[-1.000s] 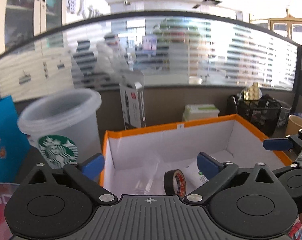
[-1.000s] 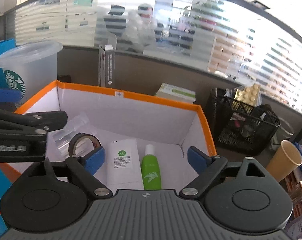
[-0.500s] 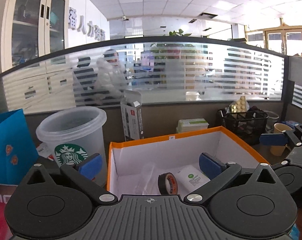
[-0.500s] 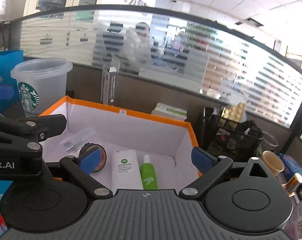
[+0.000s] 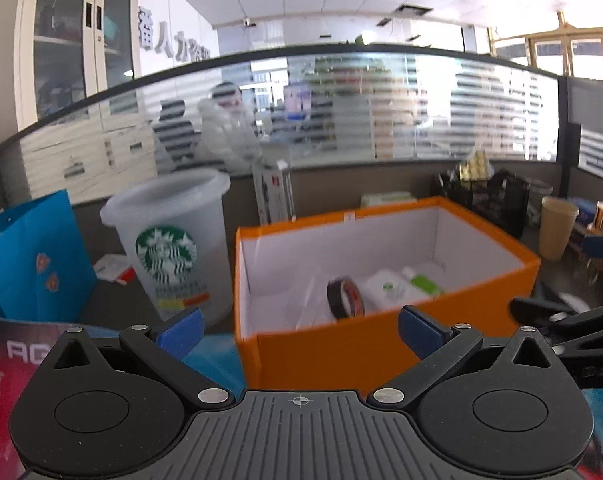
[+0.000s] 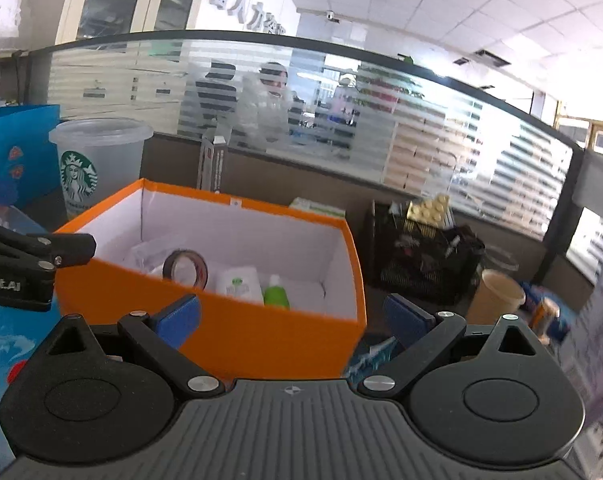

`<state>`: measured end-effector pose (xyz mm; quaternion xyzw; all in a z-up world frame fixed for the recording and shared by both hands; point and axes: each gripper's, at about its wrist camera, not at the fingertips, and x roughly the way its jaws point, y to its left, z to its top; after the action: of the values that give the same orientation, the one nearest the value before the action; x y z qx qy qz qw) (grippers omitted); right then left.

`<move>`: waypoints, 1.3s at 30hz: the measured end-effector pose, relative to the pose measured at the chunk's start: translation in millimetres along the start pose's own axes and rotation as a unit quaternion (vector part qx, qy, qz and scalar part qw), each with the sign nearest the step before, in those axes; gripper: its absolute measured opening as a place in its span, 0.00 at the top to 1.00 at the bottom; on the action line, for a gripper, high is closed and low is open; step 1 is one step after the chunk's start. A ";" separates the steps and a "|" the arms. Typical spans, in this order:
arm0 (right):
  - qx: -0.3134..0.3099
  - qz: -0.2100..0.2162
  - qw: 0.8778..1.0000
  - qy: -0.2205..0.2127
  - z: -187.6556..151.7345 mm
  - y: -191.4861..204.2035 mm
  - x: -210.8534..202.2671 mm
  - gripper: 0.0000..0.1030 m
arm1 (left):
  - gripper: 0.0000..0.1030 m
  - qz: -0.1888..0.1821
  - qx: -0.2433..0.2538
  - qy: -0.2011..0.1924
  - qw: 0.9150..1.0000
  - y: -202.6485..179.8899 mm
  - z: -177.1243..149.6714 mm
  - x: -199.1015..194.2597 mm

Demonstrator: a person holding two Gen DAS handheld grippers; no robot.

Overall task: Organize rigid objects
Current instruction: 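Withdraw both open tools up from the box, then grasp the white-green USB stick with the left tool while the right tool grasps the white charger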

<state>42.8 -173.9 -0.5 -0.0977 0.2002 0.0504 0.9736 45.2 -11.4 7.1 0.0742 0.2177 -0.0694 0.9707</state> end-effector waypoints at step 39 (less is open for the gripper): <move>0.052 0.087 0.990 0.099 -95.4 9.1 22.6 0.38 | 0.73 -0.082 -0.007 0.079 0.993 -32.1 -91.3 34.5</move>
<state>26.0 -183.8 -97.0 -0.0337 0.3053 0.1151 0.9447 33.1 -30.5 -93.1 0.0550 0.2996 -0.1412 0.9420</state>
